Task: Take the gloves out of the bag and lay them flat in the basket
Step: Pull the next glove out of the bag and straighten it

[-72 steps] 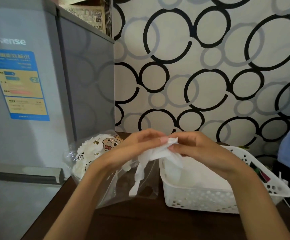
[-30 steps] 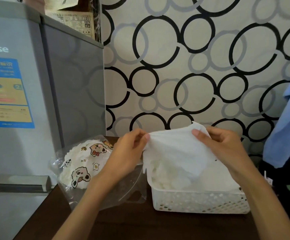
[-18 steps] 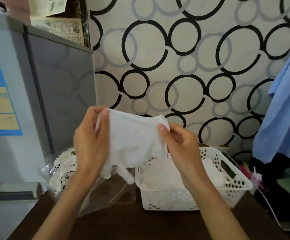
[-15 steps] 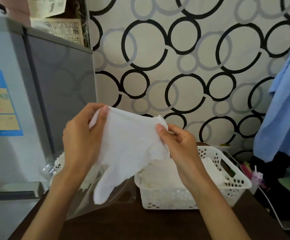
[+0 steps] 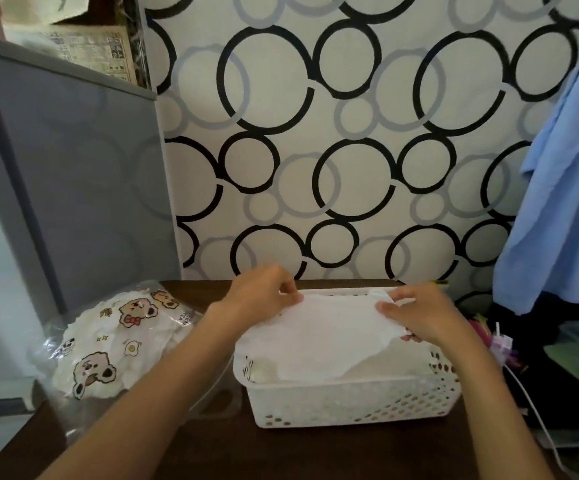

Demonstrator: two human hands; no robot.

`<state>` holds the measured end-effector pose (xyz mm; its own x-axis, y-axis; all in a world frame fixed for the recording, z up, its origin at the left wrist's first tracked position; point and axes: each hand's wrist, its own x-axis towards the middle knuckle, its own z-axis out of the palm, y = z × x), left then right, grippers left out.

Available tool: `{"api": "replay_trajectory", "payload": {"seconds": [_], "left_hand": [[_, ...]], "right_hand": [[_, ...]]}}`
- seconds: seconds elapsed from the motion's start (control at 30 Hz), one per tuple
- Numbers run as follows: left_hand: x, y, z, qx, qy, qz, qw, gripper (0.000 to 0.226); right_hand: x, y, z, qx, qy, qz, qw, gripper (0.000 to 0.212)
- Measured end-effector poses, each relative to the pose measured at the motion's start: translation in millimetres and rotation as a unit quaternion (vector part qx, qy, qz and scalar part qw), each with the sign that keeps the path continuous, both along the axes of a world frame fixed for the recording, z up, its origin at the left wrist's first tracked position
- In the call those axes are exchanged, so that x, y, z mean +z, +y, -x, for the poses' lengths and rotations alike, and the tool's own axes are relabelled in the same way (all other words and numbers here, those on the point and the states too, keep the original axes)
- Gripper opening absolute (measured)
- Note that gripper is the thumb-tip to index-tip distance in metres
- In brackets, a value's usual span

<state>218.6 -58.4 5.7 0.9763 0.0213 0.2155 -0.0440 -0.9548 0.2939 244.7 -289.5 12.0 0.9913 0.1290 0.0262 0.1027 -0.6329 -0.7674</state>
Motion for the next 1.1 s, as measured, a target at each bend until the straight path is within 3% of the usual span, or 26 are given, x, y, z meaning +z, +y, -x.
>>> {"api": "replay_trajectory", "payload": {"seconds": [0.17,0.33,0.43,0.57,0.6,0.67,0.77,0.83,0.9,1.1], "left_hand": [[0.0,-21.8,-19.9,-0.015,-0.024,-0.142,0.989,0.026],[-13.7,-37.9,-30.4,0.022,-0.016,-0.086,0.996,0.027],[-17.5,-39.3,-21.7,0.023,-0.015,0.011,1.0,0.031],[-10.5,-29.2,-1.1,0.004,-0.086,0.014,0.996,0.028],[-8.0,-27.5,3.9,-0.035,-0.073,0.006,0.997,0.029],[-6.7,-27.7,12.7,-0.123,0.031,-0.011,0.992,0.047],[-19.2,-28.0,20.3,-0.151,0.204,-0.104,0.962,0.085],[-28.3,-22.5,20.7,-0.137,0.237,-0.147,0.951,0.092],[-33.8,-20.5,20.4,-0.127,0.257,-0.161,0.944,0.092],[-44.2,-28.2,17.0,-0.121,0.289,-0.145,0.939,0.088]], "right_hand": [[-13.8,-7.6,-8.1,-0.051,-0.049,0.059,0.996,0.028],[-21.8,-13.5,-10.3,-0.078,-0.055,0.07,0.993,0.025],[-19.7,-15.0,-9.8,-0.101,-0.074,0.09,0.988,0.034],[-8.6,-12.9,-7.3,-0.095,-0.181,0.035,0.978,0.03],[-6.3,-11.0,-8.0,-0.056,-0.175,0.016,0.983,0.027],[-4.7,-4.2,-6.2,0.059,-0.085,0.025,0.994,0.03],[-17.0,4.2,-6.7,0.168,0.077,0.242,0.952,0.074],[-24.1,5.6,-6.6,0.188,0.114,0.297,0.929,0.092],[-27.5,2.9,-8.3,0.185,0.121,0.276,0.935,0.098],[-21.8,0.2,-3.6,0.182,0.119,0.29,0.932,0.093]]}}
